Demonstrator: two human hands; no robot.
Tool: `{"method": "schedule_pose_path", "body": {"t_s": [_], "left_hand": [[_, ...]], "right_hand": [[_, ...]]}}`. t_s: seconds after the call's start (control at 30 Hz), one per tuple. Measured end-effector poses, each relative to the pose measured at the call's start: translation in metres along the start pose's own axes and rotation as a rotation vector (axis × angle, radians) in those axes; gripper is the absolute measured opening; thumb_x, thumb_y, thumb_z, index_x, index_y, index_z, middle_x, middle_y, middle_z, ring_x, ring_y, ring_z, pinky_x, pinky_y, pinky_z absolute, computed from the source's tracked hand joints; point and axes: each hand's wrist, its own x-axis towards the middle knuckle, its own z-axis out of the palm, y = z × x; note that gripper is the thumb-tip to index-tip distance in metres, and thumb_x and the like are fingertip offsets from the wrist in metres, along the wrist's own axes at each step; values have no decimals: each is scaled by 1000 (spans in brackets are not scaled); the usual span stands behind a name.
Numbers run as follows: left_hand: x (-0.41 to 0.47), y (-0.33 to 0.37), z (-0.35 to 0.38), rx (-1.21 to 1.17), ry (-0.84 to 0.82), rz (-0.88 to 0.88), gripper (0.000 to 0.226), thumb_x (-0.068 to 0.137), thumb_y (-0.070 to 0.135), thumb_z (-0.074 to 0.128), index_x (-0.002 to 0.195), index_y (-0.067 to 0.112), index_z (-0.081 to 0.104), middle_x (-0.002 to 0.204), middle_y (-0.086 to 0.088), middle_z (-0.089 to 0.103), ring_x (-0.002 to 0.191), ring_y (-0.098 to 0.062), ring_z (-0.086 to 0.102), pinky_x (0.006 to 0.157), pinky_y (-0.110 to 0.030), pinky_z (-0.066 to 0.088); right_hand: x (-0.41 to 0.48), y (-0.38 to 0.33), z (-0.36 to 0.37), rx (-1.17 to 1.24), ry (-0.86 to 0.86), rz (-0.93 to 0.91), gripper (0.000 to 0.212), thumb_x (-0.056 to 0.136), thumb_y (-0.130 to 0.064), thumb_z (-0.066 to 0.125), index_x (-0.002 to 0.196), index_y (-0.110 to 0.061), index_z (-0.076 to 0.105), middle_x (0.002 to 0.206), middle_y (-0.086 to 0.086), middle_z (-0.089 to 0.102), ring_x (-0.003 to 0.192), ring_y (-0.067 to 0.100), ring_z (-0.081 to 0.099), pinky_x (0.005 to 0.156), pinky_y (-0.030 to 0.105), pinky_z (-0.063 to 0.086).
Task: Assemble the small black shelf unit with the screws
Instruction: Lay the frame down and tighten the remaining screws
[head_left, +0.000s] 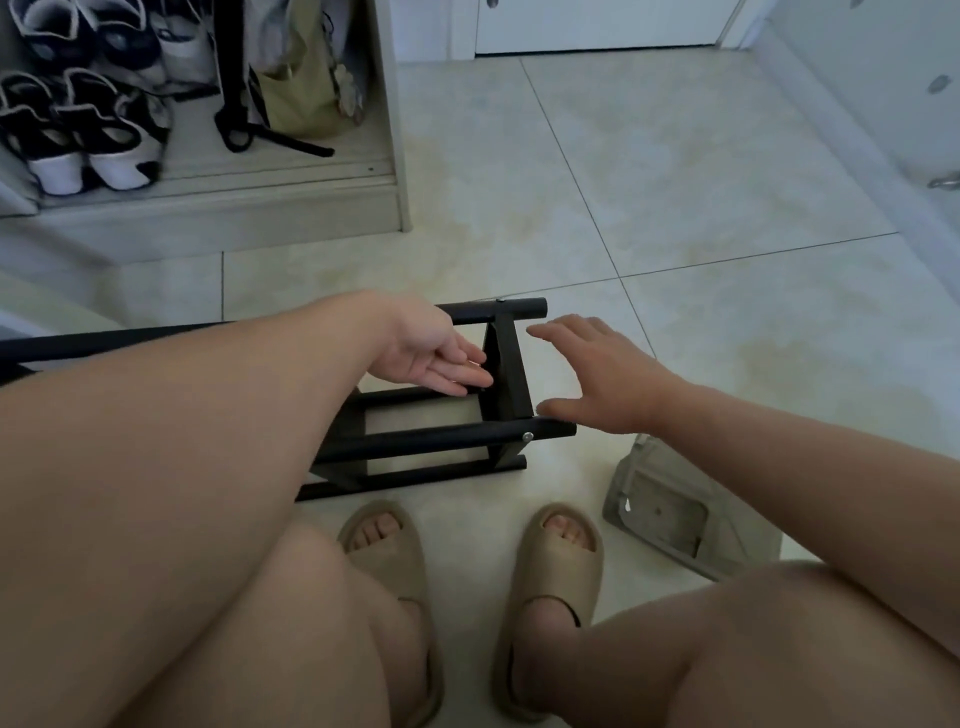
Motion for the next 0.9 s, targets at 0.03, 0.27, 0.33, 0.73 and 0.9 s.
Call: {"method": "schedule_pose_path", "body": {"t_s": [0.03,0.27,0.33,0.73,0.9], "left_hand": [[5,-1,-2,4,10,-5,30,104,-5,30,108,1,59,104,-11,73,84,-14,76,71,-29,62],[33,-11,0,257,44,33,24,105,22,50,103,2,64,80,-4,78,75,-12,76,57,-25,59],[39,-16,2,399,68,51,27,102,29,57,98,5,68,73,0,76,63,-9,72,57,-23,57],[57,-32,42,354,126,201,11,93,5,57,89,8,67,65,-1,68,51,-11,61,42,-12,39],[56,-36,40,270,100,193,12,91,8,63,81,11,69,65,3,72,52,-7,66,47,-14,45]], "right_hand": [[2,1,4,-33,-25,-25,97,83,-53,74,159,-24,21,162,-3,25,147,21,22,117,43,29],[14,12,14,-106,-96,-87,137,61,-90,60,161,-27,-10,168,-8,-18,155,13,-17,125,45,4],[15,10,18,-121,-109,-116,139,60,-93,57,161,-26,-10,168,-7,-18,154,14,-19,126,46,2],[22,10,21,-133,-115,-71,131,67,-87,62,161,-31,-11,167,-7,-25,154,16,-22,125,49,-2],[30,8,16,-193,-137,-123,133,64,-90,60,159,-37,-15,165,-7,-30,151,17,-29,123,52,-8]]}}
